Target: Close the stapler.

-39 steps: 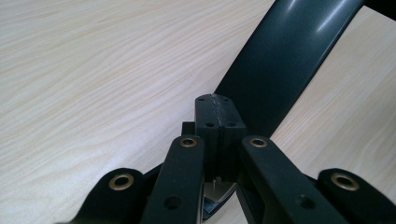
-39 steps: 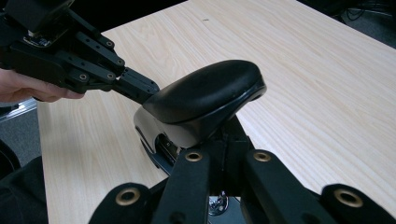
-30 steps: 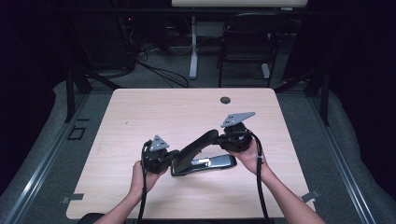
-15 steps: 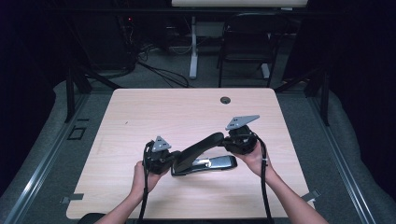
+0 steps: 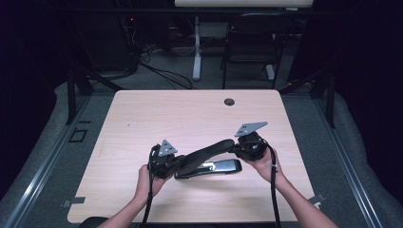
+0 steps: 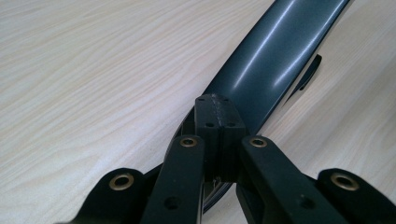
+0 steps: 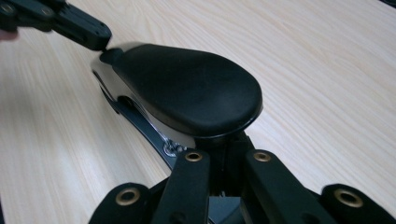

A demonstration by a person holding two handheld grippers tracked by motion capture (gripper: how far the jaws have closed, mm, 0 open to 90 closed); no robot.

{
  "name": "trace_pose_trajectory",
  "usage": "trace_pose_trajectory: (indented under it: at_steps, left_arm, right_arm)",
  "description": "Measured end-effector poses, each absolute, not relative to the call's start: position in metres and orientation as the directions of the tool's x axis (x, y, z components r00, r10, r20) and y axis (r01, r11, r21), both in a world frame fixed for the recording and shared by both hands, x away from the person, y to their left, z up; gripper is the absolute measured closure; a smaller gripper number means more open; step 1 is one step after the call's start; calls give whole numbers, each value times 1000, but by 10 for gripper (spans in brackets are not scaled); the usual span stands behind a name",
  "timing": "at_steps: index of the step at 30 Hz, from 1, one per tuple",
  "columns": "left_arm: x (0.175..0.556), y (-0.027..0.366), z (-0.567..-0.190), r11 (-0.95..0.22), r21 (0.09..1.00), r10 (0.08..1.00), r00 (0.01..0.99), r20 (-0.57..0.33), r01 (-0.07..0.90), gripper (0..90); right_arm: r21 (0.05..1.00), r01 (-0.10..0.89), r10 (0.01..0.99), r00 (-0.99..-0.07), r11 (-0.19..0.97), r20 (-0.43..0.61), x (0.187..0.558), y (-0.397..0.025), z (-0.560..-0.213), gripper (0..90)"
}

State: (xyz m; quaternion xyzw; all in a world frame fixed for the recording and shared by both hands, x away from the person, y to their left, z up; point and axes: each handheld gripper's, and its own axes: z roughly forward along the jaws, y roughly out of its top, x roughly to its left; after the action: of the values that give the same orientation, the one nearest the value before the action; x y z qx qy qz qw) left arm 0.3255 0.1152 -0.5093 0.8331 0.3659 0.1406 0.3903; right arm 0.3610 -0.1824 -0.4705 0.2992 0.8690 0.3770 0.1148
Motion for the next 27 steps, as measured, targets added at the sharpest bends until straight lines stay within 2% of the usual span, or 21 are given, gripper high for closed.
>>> trace_pose_trajectory:
  at_steps: [27]
  left_arm:
    - [325, 112, -514, -471, 716, 707, 705, -43, 515, 894]
  right_arm:
    - [629, 493, 620, -784, 601, 22, 370, -198, -502, 900]
